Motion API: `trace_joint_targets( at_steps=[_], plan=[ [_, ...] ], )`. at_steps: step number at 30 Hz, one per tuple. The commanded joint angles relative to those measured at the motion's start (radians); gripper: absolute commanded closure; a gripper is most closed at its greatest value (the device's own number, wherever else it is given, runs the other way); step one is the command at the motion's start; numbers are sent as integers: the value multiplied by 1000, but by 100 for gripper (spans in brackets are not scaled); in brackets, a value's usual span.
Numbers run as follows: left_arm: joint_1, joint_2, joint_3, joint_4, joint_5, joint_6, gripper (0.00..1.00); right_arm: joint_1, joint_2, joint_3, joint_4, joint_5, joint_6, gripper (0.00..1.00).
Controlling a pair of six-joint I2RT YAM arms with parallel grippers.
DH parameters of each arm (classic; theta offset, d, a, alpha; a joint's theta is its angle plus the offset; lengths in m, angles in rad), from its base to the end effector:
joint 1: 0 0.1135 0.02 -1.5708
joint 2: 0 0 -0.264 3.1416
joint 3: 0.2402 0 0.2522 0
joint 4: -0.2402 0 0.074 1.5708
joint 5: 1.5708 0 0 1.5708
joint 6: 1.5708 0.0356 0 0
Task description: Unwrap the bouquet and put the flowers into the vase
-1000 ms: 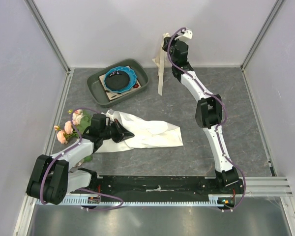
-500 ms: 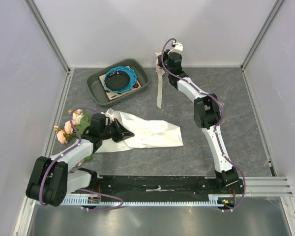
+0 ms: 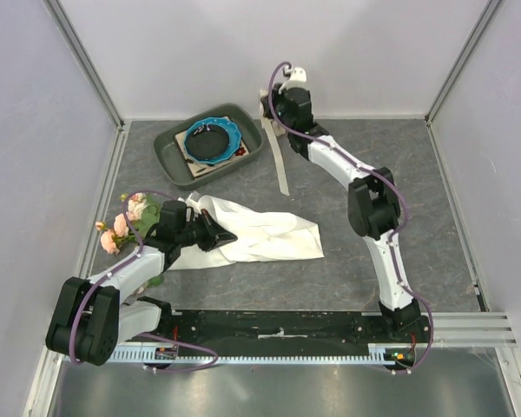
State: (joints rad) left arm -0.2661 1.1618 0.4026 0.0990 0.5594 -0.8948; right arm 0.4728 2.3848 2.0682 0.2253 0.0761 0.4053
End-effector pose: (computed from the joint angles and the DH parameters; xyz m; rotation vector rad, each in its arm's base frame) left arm 0.2037 -0.0751 0.1667 -0.4195 2.3775 -1.2161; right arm 0.5109 0.2583 0.2655 0.0017 1.6971 0.5995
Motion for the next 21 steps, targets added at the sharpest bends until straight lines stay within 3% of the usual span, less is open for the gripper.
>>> trace_joint_targets(
  at_steps=[1, 14, 21],
  plan=[
    [-5, -19, -1, 10, 7, 36, 94, 9, -203, 12, 86, 45, -80, 100],
    [-5, -22, 2, 7, 11, 40, 94, 7, -204, 10, 144, 100, -125, 100],
    [-5, -16, 5, 5, 8, 42, 94, -13, -26, 235, 94, 128, -212, 100]
  ],
)
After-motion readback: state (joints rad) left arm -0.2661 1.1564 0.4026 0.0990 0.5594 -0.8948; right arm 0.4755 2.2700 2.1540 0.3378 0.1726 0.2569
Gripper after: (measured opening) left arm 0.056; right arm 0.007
